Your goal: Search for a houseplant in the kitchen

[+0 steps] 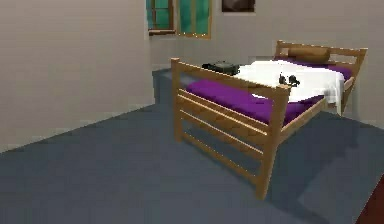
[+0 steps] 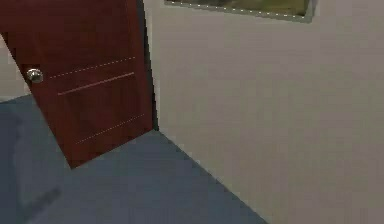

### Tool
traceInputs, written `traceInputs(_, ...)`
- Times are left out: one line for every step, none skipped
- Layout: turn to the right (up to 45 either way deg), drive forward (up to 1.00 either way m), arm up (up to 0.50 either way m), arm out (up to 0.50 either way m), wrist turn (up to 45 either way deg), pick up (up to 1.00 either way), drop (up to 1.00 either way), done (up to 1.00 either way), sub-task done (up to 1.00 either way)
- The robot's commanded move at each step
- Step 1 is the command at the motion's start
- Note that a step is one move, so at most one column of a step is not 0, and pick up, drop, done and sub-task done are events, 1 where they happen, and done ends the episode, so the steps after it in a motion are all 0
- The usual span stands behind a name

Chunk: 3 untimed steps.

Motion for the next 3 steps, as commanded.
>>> traceInputs(36.0, 0.00, 0.00, 0.00, 0.0, 0.00, 0.00, 0.00, 0.00)
traceInputs(0.0, 1.00, 0.00, 0.00, 0.0, 0.00, 0.00, 0.00, 0.00)
traceInputs(0.0, 0.50, 0.00, 0.00, 0.0, 0.00, 0.00, 0.00, 0.00)
